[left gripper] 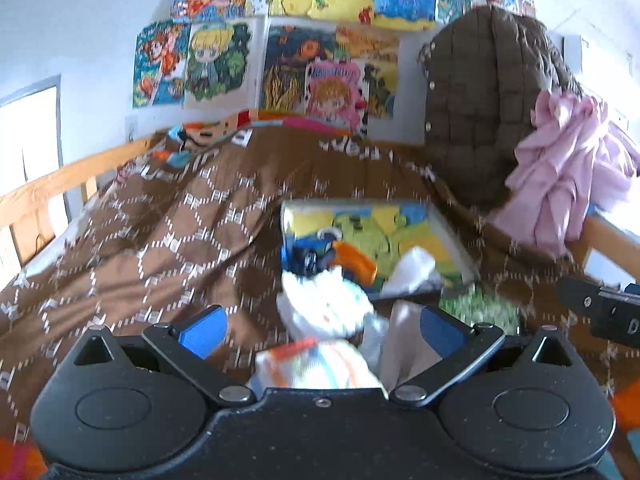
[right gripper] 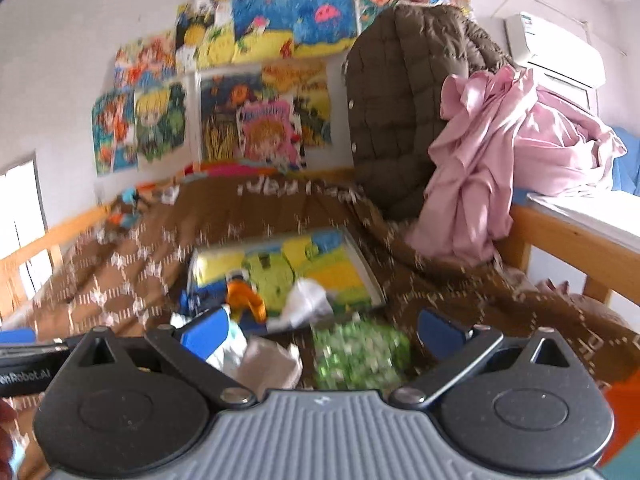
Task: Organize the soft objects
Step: 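Move both tools back toward the striped towel in the pile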
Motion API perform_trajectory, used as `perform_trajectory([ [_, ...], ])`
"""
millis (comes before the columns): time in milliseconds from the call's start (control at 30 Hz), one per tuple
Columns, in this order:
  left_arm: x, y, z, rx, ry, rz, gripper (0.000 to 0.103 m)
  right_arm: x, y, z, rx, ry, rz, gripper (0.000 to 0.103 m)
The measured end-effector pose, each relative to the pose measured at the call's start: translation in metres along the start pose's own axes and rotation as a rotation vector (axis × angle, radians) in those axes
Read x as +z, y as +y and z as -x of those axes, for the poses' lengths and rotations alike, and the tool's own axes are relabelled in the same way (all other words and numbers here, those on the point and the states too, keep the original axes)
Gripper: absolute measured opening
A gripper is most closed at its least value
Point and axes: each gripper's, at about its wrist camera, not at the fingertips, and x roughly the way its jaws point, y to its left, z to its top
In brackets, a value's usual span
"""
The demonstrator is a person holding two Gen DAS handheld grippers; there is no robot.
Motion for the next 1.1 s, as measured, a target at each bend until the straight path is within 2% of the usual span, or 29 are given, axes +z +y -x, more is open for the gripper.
perform_trajectory([
  [200,-0.023,0.010,0.011,0.028,0.089,0.027,0.102,-0.029,0.016,0.009,0.001,0.115,0.099,0.103],
  [367,-0.034,0.017,0.009,0.074,0.177,0.037,0.102,-0.044,0.030,0.008,0.077,0.225,0.119,0.103],
  [667,-0.043,0.024,-0.004,0.112,0.314,0.048,0.102,-0.054,0.050,0.006,0.119,0.278,0.197,0.103],
  [867,-0.043,0.030,-0.021,0.072,0.440,0.066,0.102,-0.057,0.049,-0.004,0.142,0.341,0.204,0.103],
  [933,-0.042,0.032,-0.026,0.065,0.459,0.023,0.102,-0.059,0.051,-0.009,0.178,0.381,0.222,0.103],
  [1100,-0.038,0.034,-0.039,0.024,0.467,-0.198,0.102,-0.071,0.061,-0.027,0.333,0.511,0.268,0.103],
])
